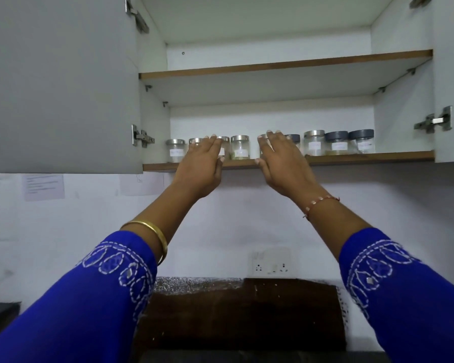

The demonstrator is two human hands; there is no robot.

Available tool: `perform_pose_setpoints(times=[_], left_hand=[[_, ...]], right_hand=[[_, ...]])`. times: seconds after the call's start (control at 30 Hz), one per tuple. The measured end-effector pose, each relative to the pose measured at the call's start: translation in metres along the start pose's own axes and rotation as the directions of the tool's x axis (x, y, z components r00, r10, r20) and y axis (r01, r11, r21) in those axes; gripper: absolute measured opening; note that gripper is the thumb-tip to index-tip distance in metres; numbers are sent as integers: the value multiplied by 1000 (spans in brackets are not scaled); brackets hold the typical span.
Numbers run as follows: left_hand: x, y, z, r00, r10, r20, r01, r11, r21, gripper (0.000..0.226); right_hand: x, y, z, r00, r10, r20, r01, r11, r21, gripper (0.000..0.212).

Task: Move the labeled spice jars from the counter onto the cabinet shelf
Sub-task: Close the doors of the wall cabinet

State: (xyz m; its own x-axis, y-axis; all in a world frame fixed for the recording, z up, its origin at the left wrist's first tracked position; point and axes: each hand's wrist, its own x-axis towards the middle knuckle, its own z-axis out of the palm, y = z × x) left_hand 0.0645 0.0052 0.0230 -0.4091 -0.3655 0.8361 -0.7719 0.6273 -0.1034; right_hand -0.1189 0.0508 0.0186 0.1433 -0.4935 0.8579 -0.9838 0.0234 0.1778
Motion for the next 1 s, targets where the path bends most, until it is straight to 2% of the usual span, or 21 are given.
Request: perform_pose_setpoints(times=[0.13,0.3,0.47,0.6,0.7,0.83,1.0], left_hand=[[-20,-15,-6,999,-34,21,34,999,-8,49],[-34,-19,-20,996,-80,-27,80,997,-9,49],[-46,-25,-44,991,-118,-59,118,993,-3,49],[-72,-35,-63,970,-186,-157,173,980,-93,45],[-91,-45,-76,954,-212,-212,187,974,-132,43],[-101,-64,-114,880,-289,-377,229,953,-197,43],[-109,-91,-171,799,-260,-542,217,966,-144,41]], right_hand=[[-4,-22,-2,999,-23,48,23,1000,-6,53],[-1,-37,-14,999,-40,28,39,999,12,53],[3,-58,-20,999,-38,3,38,994,102,53],[-1,-93,-16,999,-12,-51,26,959,281,51],[-3,-126,-15,996,-67,-64,85,934,347,50],[6,-176,-21,987,-113,-114,151,900,409,52],[24,-249,-35,964,-193,-184,257,859,442,55]])
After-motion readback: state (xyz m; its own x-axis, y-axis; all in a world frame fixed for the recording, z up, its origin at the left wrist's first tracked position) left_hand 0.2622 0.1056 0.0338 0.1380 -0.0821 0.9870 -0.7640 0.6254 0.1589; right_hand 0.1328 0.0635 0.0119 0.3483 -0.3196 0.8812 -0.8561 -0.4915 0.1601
